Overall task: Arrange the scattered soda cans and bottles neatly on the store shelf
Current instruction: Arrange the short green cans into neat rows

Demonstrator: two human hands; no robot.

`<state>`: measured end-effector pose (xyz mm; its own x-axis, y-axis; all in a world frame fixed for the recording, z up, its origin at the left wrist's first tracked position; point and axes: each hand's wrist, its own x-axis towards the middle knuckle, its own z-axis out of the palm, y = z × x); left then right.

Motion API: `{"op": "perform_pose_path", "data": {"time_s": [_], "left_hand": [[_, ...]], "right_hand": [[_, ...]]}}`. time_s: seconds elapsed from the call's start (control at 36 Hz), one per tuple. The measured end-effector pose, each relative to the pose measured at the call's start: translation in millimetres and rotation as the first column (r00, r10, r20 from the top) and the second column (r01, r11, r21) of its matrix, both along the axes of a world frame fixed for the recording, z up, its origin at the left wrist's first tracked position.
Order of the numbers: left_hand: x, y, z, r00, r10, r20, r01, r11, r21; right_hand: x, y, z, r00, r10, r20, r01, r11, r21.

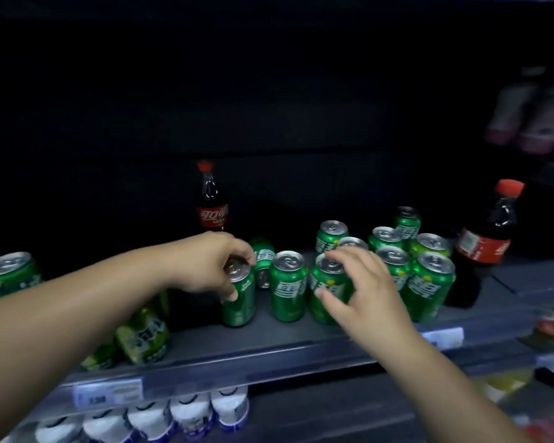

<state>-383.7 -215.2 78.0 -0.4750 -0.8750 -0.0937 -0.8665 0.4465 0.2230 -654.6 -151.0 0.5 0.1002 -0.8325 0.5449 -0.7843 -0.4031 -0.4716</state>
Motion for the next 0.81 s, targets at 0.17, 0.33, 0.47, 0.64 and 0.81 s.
{"op": "perform_pose_path", "data": {"time_s": [0.17,0.33,0.47,0.64,0.81], "left_hand": [[-22,15,-9,0.999,0.004,-0.054,-0.003,1.0,0.015],[-45,24,-8,0.999,-0.023,-0.041,0.024,1.0,0.015],[-59,28,-8,0.998,-0.071,-0.001,0.071,0.997,-0.005],[-52,28,-8,1.0,-0.023,0.002,0.023,1.0,-0.004],[-26,25,-8,0.991,0.101,-0.092,-0.093,0.992,0.088]], "right_hand": [[-10,-6,-15,0.996,0.085,-0.039,-0.081,0.993,0.09],[-28,-3,-16,0.997,0.071,-0.001,-0.071,0.993,0.099],[-47,0,-13,0.997,0.066,0.027,-0.068,0.991,0.118],[-44,-5,-11,0.995,0.103,0.001,-0.102,0.992,0.07],[-34,-18,-5,0.981,0.166,-0.1,-0.162,0.986,0.05]]}}
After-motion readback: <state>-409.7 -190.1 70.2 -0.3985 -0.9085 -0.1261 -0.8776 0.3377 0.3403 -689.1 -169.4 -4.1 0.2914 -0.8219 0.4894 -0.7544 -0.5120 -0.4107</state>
